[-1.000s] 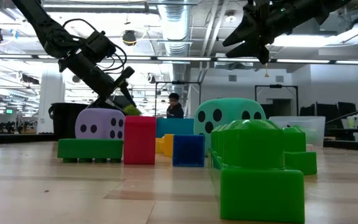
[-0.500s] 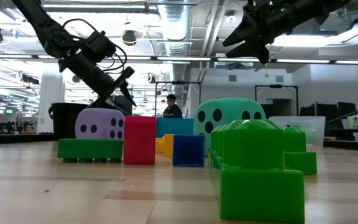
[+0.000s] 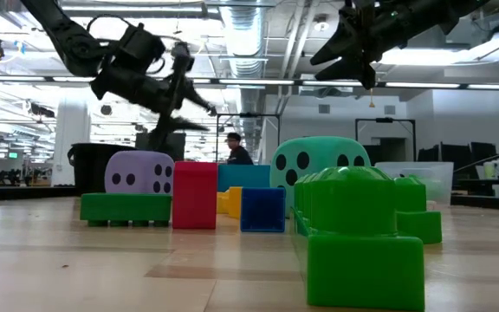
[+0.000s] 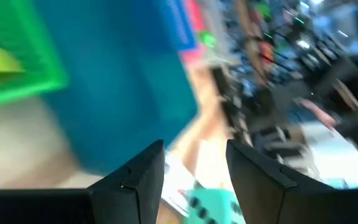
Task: Pick & Place Toys
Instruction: Put the small yellow game piece into the green bin
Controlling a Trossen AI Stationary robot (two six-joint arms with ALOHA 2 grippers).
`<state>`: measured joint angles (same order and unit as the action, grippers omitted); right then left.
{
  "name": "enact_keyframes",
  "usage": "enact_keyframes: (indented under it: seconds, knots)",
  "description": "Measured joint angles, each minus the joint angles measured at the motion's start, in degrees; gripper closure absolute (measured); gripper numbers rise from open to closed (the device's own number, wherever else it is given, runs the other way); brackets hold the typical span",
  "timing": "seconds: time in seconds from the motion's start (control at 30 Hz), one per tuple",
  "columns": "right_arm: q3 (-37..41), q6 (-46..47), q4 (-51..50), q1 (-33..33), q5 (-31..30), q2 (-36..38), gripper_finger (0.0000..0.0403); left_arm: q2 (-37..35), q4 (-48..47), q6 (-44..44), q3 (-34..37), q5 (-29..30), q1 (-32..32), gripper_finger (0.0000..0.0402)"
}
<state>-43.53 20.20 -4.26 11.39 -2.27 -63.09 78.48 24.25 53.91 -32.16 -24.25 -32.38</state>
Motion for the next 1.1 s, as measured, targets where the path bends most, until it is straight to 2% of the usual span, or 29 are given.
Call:
enact_keyframes:
  seconds: [0.13,0.3,0.5,0.67,0.83,1.1]
  knots:
    - [0.0,0.2,0.0,0.0,-0.8,0.0,0.0223,0.0,5.0,-1.6,0.0,-0.2,4.9,0.0236]
    - [0.0,0.8,0.0,0.0,-0.8,0.0,0.0223,0.0,8.0,-9.4,0.0,-0.2,11.6,0.0236]
    - [0.0,0.8,0.0,0.0,-0.8,0.0,0.0223,0.0,7.7,-22.4,0.0,-0.1,18.9,0.0236]
    - [0.0,0.8,0.0,-0.1,-0.8,0.0,0.0223,0.0,7.4,-37.1,0.0,0.4,23.2,0.0236]
    - [0.0,0.8,0.0,-0.1,-0.8,0.0,0.0223,0.0,4.0,-49.0,0.0,1.1,25.5,0.0236]
    - [0.0,0.8,0.0,-0.1,-0.8,0.0,0.0223,0.0,-7.5,-65.6,0.1,10.7,26.9,0.0236]
